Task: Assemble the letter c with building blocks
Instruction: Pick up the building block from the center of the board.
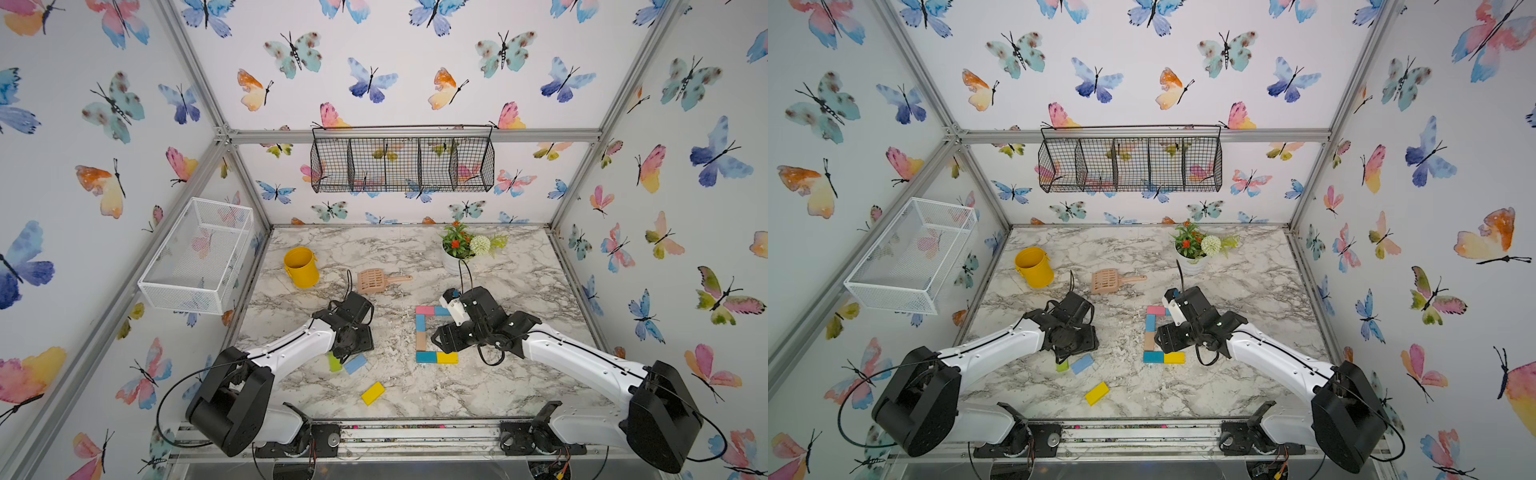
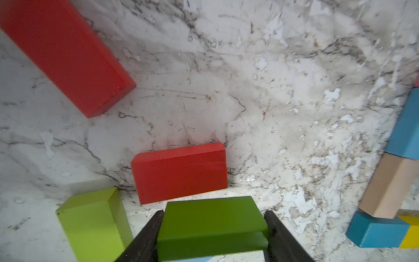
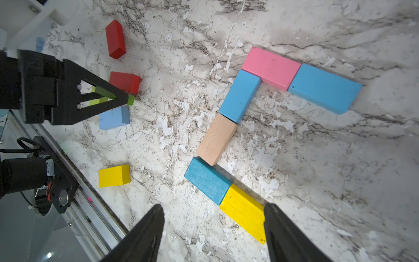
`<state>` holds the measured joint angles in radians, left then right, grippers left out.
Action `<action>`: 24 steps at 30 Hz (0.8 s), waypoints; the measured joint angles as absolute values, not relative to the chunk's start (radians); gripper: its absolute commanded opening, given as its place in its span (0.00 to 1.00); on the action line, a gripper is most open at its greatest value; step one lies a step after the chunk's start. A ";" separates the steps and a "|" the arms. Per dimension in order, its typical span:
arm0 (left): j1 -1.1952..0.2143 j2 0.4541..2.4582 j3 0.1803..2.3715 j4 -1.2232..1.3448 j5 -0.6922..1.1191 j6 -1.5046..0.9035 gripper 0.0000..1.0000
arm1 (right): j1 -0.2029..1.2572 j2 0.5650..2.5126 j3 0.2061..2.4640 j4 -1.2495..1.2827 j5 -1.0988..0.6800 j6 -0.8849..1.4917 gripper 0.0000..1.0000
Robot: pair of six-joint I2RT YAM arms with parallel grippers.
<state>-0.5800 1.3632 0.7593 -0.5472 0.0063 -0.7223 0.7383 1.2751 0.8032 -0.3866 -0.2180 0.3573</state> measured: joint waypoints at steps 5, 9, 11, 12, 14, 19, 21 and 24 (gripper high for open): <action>-0.580 1.287 0.810 -0.553 0.038 -0.723 0.58 | 0.738 1.259 0.800 -0.348 -0.267 0.336 0.72; -0.580 1.226 0.859 -0.558 0.089 -0.723 0.58 | 0.738 1.205 0.780 -0.297 -0.324 0.299 0.63; -0.580 1.206 0.884 -0.558 0.119 -0.725 0.58 | 0.738 1.180 0.771 -0.274 -0.348 0.283 0.58; -0.580 1.200 0.894 -0.558 0.133 -0.725 0.58 | 0.738 1.171 0.767 -0.265 -0.356 0.275 0.57; -0.581 1.192 0.913 -0.556 0.168 -0.728 0.58 | 0.738 1.150 0.751 -0.236 -0.372 0.263 0.57; -0.583 1.174 0.920 -0.535 0.261 -0.747 0.57 | 0.738 1.102 0.703 -0.168 -0.412 0.242 0.57; -0.583 1.170 0.920 -0.518 0.310 -0.757 0.58 | 0.738 1.083 0.685 -0.136 -0.429 0.238 0.56; -0.583 1.170 0.920 -0.487 0.385 -0.773 0.57 | 0.738 1.059 0.664 -0.089 -0.455 0.225 0.55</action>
